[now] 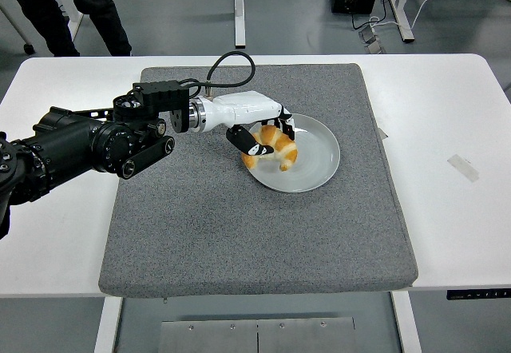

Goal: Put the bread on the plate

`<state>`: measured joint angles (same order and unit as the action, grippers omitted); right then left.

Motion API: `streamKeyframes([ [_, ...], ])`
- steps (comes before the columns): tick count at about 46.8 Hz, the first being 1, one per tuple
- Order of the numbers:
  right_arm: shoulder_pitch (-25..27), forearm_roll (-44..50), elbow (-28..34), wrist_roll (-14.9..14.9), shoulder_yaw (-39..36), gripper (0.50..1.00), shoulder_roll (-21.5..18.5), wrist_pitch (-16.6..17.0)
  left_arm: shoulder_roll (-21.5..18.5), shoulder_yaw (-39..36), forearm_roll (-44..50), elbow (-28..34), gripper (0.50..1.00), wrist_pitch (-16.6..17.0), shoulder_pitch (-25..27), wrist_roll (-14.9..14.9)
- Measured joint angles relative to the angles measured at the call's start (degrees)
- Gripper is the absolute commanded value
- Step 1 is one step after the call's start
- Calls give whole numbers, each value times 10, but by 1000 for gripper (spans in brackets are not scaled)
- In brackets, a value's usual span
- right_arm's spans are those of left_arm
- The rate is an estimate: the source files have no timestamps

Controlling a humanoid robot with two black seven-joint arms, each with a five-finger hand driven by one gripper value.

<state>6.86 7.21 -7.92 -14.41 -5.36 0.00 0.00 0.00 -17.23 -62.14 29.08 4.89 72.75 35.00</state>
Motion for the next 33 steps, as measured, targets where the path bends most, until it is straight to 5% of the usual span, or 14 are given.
streamKeyframes([
  [7, 0, 0, 0, 0, 0, 1000, 0, 0, 0, 0, 0, 0, 504, 2, -2, 0],
  [33, 0, 0, 0, 0, 0, 1000, 0, 0, 0, 2, 2, 0, 695, 17, -10, 0],
])
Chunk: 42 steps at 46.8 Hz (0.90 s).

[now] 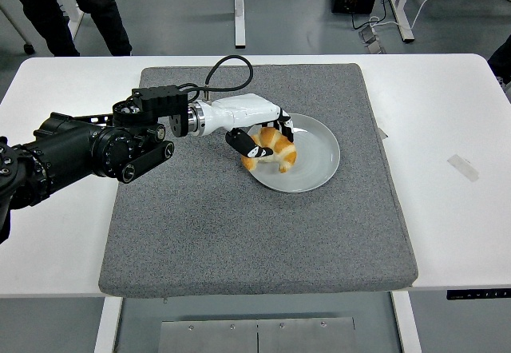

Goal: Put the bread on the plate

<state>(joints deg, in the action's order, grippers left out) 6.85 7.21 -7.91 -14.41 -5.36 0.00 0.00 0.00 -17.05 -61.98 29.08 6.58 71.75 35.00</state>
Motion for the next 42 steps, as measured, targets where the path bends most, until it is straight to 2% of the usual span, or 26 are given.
streamKeyframes([
  [27, 0, 0, 0, 0, 0, 1000, 0, 0, 0, 7, 11, 0, 924, 22, -6, 0],
  [42, 0, 0, 0, 0, 0, 1000, 0, 0, 0, 46, 64, 1, 961, 26, 2, 0],
])
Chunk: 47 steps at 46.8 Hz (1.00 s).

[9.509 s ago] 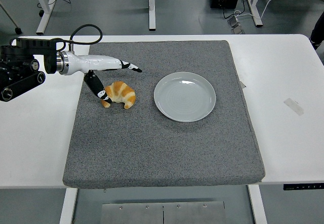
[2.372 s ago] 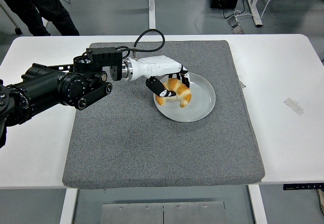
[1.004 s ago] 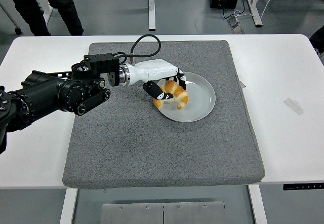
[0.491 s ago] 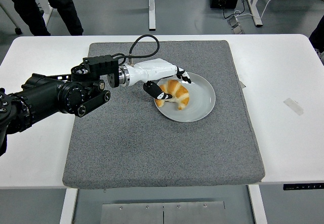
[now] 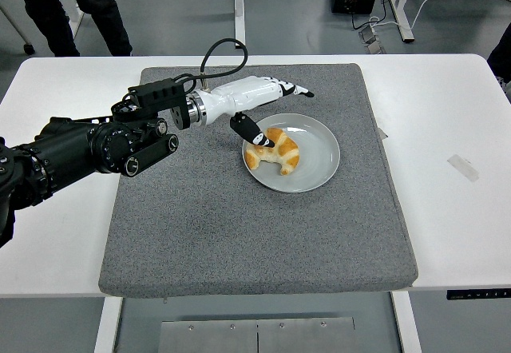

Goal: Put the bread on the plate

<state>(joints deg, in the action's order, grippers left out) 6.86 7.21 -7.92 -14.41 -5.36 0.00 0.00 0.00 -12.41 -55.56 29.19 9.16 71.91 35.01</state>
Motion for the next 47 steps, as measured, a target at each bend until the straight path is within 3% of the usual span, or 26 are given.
streamKeyframes([
  [31, 0, 0, 0, 0, 0, 1000, 0, 0, 0, 135, 357, 0, 980, -1, 21, 0],
  [39, 0, 0, 0, 0, 0, 1000, 0, 0, -28, 181, 416, 0, 980, -1, 11, 0],
  [47, 0, 0, 0, 0, 0, 1000, 0, 0, -61, 233, 476, 0, 980, 0, -12, -42],
])
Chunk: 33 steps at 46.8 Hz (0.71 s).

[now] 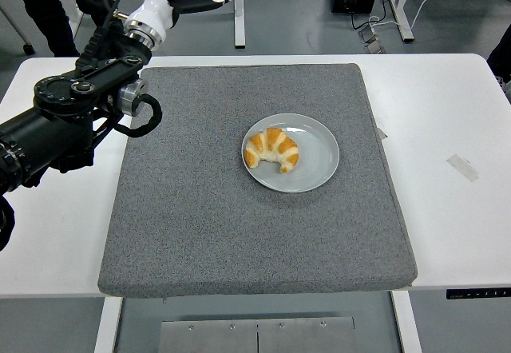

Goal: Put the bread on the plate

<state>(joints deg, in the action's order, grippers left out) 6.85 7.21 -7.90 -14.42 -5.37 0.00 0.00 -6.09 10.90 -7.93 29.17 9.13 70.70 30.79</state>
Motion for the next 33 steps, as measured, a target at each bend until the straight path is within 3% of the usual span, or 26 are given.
streamKeyframes([
  [15, 0, 0, 0, 0, 0, 1000, 0, 0, -35, 126, 23, -1, 980, -2, -63, -62],
  [33, 0, 0, 0, 0, 0, 1000, 0, 0, -26, 240, 52, -9, 980, -13, -135, -92],
])
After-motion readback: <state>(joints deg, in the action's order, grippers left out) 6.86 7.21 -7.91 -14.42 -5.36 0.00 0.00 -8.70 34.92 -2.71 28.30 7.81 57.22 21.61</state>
